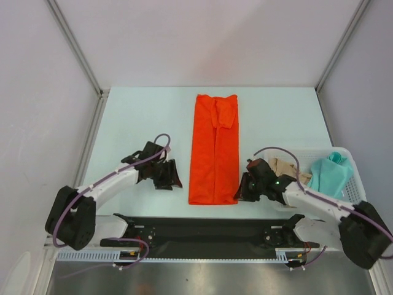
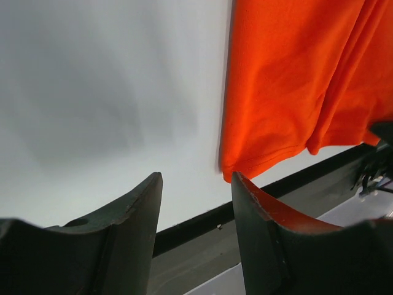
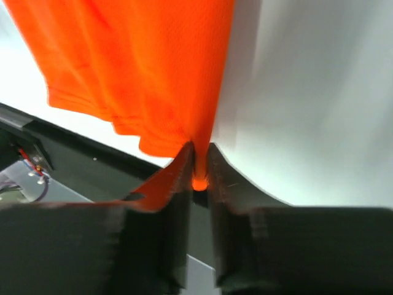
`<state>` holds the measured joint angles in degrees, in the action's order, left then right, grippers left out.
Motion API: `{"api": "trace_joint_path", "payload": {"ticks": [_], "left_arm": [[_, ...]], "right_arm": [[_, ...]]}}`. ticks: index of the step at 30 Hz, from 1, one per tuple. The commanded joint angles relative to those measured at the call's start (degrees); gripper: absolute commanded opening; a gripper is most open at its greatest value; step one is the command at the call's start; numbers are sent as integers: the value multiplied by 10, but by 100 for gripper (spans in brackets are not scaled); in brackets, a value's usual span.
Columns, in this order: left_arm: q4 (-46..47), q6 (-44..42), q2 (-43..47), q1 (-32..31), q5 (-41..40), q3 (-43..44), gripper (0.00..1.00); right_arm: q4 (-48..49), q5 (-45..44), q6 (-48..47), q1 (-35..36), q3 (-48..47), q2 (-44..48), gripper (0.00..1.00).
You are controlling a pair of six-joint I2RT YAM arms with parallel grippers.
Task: Fold and stack the t-shirts
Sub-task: Fold the tshirt
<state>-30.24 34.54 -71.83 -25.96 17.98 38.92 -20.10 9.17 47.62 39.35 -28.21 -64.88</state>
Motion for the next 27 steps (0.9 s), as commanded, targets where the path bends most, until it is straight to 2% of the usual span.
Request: {"api": "trace_joint_path", "payload": {"ticks": [1, 2, 8, 12, 16, 27], "left_arm": [[57, 14, -30, -37, 16, 3, 55], [62, 13, -37, -54, 14, 1, 54], [151, 40, -66, -88, 76, -38, 52], [140, 54, -88, -103, 46, -42, 52], [166, 72, -103, -107, 61, -62, 52], [148, 122, -120, -123, 47, -89, 48]], "right_arm": [[-67, -20, -28, -26, 41, 91, 25], [-69, -17, -27, -35, 48, 105, 32], [-56, 36, -40, -87, 90, 145, 48], [-25, 62, -52, -96, 96, 128, 51], [-4, 68, -52, -97, 98, 97, 52], [14, 99, -67, -96, 90, 63, 51]]}}
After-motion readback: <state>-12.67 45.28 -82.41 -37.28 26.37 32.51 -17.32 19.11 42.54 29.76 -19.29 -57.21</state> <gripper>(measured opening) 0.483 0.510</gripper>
